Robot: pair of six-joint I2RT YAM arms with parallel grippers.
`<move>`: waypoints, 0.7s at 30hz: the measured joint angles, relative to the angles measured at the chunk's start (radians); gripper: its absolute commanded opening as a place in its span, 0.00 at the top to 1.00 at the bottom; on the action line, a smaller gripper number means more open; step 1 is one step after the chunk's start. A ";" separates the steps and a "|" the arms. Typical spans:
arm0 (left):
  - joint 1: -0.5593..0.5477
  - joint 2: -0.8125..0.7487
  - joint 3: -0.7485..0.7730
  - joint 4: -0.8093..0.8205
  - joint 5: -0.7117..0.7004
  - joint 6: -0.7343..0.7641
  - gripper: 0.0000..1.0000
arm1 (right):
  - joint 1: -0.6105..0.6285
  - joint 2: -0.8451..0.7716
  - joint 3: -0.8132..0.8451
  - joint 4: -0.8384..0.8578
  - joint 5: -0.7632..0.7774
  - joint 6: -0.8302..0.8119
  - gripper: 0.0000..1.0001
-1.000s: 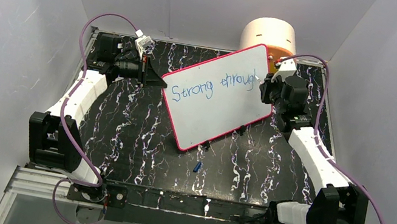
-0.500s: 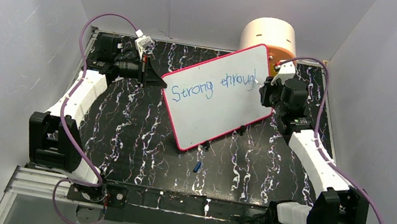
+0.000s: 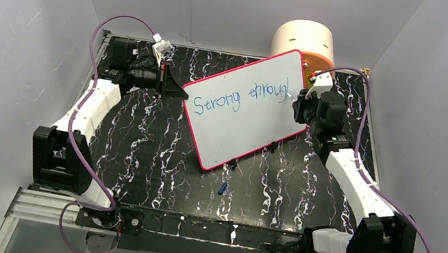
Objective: Write a sentence on the whiteboard
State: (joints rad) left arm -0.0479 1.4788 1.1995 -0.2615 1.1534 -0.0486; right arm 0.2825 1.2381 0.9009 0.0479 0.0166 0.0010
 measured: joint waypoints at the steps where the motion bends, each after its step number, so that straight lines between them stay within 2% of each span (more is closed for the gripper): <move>1: 0.000 0.000 0.000 0.000 0.000 0.000 1.00 | 0.000 0.000 0.000 0.001 0.000 0.000 1.00; 21: 0.000 0.000 0.000 0.000 0.001 -0.002 1.00 | 0.000 0.023 0.016 0.039 0.003 0.004 1.00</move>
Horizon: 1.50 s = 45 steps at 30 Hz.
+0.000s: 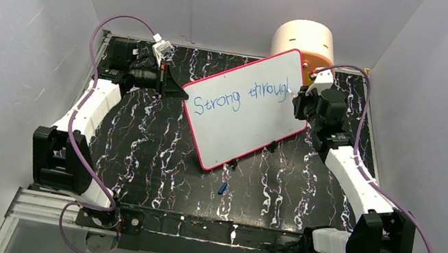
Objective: Write a sentence on the whiteboard
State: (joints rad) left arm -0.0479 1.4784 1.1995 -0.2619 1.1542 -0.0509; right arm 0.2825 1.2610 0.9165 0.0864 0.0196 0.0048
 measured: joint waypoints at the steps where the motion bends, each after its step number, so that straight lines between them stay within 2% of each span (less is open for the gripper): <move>1: 0.000 0.000 0.000 0.000 0.000 0.000 1.00 | 0.000 0.000 0.002 0.000 0.000 0.000 1.00; 33: 0.000 0.000 0.000 0.000 0.000 0.001 1.00 | -0.002 0.033 0.037 0.020 0.050 -0.001 1.00; 45: 0.000 0.000 0.000 0.000 -0.001 -0.001 1.00 | -0.006 0.021 0.016 -0.026 0.054 0.000 1.00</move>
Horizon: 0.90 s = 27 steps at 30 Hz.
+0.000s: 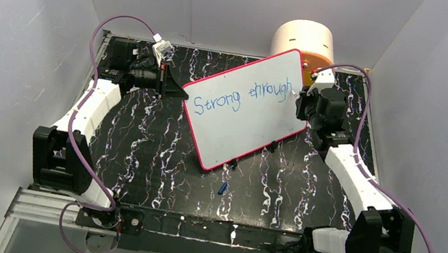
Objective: Write a sentence on the whiteboard
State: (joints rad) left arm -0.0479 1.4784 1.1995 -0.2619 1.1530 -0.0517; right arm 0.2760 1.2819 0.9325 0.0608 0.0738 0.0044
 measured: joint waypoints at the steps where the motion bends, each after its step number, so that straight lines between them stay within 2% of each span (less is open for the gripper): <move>1: 0.000 0.000 0.000 0.000 0.000 0.000 1.00 | 0.000 -0.001 -0.001 -0.003 0.001 0.000 1.00; 14: 0.000 -0.003 0.000 -0.001 -0.017 -0.002 1.00 | 0.000 -0.057 -0.013 -0.016 0.009 0.000 1.00; 21: -0.003 -0.013 0.003 -0.016 -0.060 -0.004 0.88 | 0.000 -0.145 -0.017 -0.015 -0.021 0.012 1.00; 25: -0.008 -0.023 0.011 -0.024 -0.124 -0.008 0.72 | 0.000 -0.180 -0.032 -0.015 -0.049 0.020 1.00; 27: -0.007 -0.037 0.011 -0.024 -0.159 -0.019 0.69 | 0.000 -0.185 -0.036 -0.014 -0.062 0.023 1.00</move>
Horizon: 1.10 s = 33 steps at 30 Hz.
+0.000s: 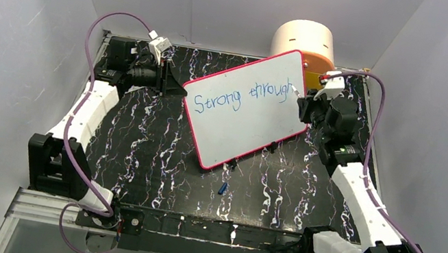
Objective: Write a sentence on the whiteboard
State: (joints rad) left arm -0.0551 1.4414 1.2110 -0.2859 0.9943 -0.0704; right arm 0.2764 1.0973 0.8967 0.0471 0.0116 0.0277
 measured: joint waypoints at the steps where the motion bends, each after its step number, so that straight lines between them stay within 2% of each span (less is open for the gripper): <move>1: 0.000 -0.009 0.000 0.002 -0.018 -0.010 0.67 | 0.001 -0.006 -0.008 0.003 -0.008 0.003 1.00; 10: 0.000 -0.105 -0.050 0.090 -0.118 -0.140 0.55 | 0.019 -0.074 -0.042 -0.024 -0.041 0.028 1.00; 15: -0.012 -0.164 -0.139 0.183 -0.148 -0.254 0.54 | 0.035 -0.113 -0.044 -0.025 -0.046 0.046 1.00; 20: -0.060 -0.209 -0.221 0.249 -0.237 -0.333 0.54 | 0.052 -0.132 -0.063 -0.021 -0.064 0.057 1.00; 26: -0.074 -0.204 -0.318 0.364 -0.293 -0.426 0.65 | 0.073 -0.143 -0.092 -0.016 -0.075 0.079 1.00; 29: -0.074 -0.190 -0.319 0.376 -0.294 -0.428 0.76 | 0.079 -0.153 -0.104 -0.015 -0.083 0.086 1.00; 33: -0.074 -0.164 -0.292 0.377 -0.277 -0.401 0.84 | 0.080 -0.172 -0.116 -0.007 -0.099 0.098 1.00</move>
State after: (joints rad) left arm -0.1291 1.2778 0.9192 0.0910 0.7177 -0.4717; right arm 0.3569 0.9249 0.7811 0.0402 -0.0875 0.1257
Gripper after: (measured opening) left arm 0.210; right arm 0.214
